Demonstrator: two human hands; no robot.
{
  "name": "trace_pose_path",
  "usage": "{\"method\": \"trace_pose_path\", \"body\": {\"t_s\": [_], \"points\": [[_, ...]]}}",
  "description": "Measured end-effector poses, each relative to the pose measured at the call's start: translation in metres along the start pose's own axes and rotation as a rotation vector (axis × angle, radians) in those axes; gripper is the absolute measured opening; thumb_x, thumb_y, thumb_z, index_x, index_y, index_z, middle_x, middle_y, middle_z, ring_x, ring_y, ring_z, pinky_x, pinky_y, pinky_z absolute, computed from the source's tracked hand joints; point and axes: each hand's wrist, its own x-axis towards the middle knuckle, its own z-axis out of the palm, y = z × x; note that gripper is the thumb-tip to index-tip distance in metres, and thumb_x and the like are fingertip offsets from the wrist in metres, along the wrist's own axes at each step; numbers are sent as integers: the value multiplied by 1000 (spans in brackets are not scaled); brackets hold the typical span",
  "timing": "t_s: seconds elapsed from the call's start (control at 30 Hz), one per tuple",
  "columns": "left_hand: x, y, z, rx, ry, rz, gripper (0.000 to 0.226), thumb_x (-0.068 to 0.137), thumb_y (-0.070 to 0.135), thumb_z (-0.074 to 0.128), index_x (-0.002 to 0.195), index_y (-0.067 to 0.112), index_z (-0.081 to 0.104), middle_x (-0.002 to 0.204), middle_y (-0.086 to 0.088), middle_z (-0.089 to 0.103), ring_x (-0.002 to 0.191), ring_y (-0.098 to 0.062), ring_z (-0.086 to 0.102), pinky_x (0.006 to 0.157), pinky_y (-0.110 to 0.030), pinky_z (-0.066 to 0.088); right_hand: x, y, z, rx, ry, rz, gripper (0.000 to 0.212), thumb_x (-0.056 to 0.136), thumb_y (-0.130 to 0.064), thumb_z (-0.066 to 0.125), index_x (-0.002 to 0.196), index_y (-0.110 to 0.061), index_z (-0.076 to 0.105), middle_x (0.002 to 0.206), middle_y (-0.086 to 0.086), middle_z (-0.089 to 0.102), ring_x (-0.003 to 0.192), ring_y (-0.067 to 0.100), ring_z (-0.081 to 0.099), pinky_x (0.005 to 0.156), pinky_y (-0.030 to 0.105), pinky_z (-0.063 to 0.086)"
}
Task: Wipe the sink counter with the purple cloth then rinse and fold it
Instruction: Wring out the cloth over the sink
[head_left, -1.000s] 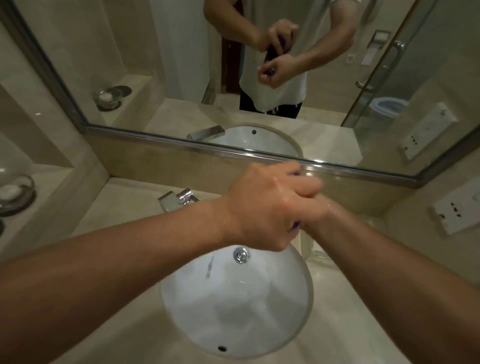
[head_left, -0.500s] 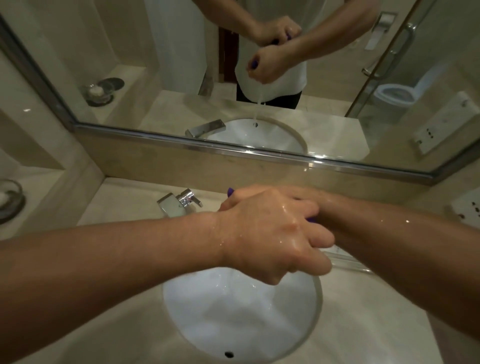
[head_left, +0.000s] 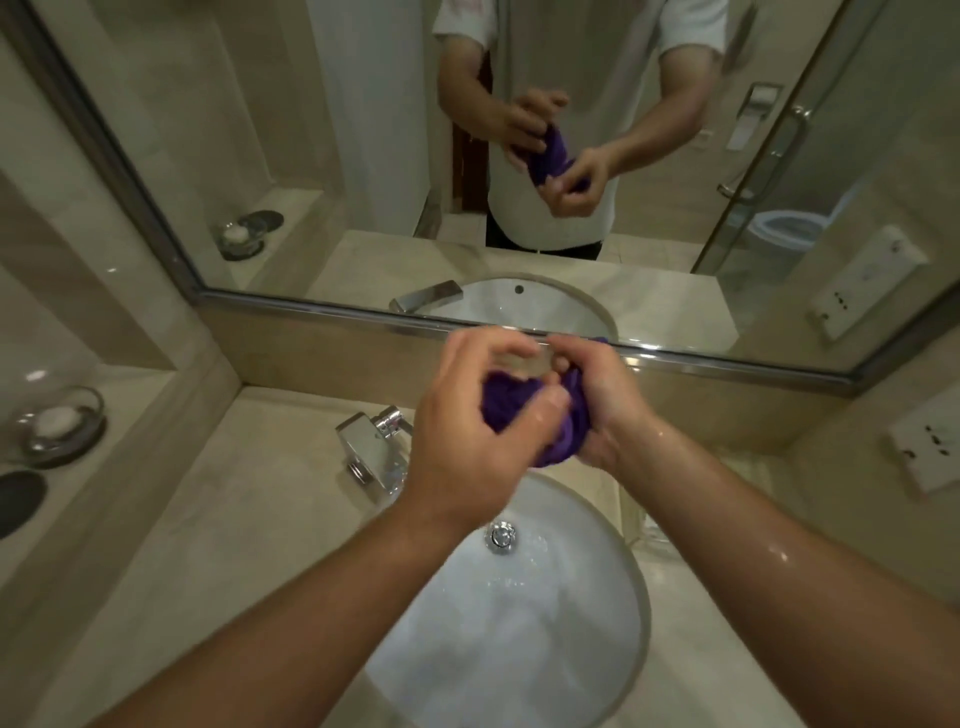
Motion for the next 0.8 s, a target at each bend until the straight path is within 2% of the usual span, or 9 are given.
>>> {"method": "trace_pose_path", "body": {"t_s": [0.1,0.23,0.3,0.37,0.47,0.57,0.63,0.7,0.8], "points": [[-5,-4,1,-626,384,-687,4,94,20,63,96,18,61,105,-7,66,71,-19,72,66,-37,60,-19,-3,2,-17,18,-180,39,95,-19,60,59,-13,46,49,5,43,44,23,44,49,31,45],[-21,-26,14,-696,526,-912,11,92,4,65,98,6,57,82,-12,64,58,-16,65,57,-28,56,-51,2,2,-428,-106,-839,46,96,-31,58,57,-9,49,49,8,50,47,34,52,49,41,47],[-32,-23,19,-741,439,-982,17,89,15,71,101,6,62,80,-11,67,63,-18,67,61,-29,55,-67,-3,5,-625,-214,-1057,51,96,-40,56,59,-5,51,51,7,50,49,29,50,49,41,42],[-39,-16,19,-717,182,-1183,34,84,42,74,99,12,72,90,-7,74,77,-21,70,71,-34,56,-77,-8,7,-770,-322,-1231,59,97,-49,50,59,-4,52,53,2,48,49,21,46,48,33,37],[-43,-3,12,-885,-171,-1359,58,78,65,68,110,17,75,111,-11,74,104,-32,70,89,-62,51,-85,-10,4,-898,-501,-1360,65,99,-54,41,61,-4,55,58,2,49,52,19,45,49,32,36],[-32,5,8,-1256,-140,-1278,67,86,67,58,96,5,78,104,-17,74,95,-32,73,82,-52,58,-92,-4,-1,-840,-562,-1309,58,102,-41,41,60,-3,54,58,4,48,53,19,45,53,31,36],[-19,12,9,-1291,-9,-1193,46,85,49,66,79,5,76,87,-14,73,76,-28,74,69,-40,62,-98,-5,3,-602,-451,-1145,53,101,-32,43,57,-4,51,54,8,48,51,24,46,54,35,38],[-9,19,15,-1171,171,-994,10,80,15,70,77,7,66,76,-12,67,66,-25,68,66,-34,59,-97,-10,10,-187,-268,-807,53,102,-28,42,53,-10,48,51,10,46,49,28,46,56,38,42],[-6,30,24,-791,365,-607,23,68,-10,69,78,8,60,70,-15,63,65,-27,64,66,-37,56,-88,-15,9,458,-123,-265,51,104,-32,43,56,-16,42,50,3,38,44,20,42,51,28,45]]}}
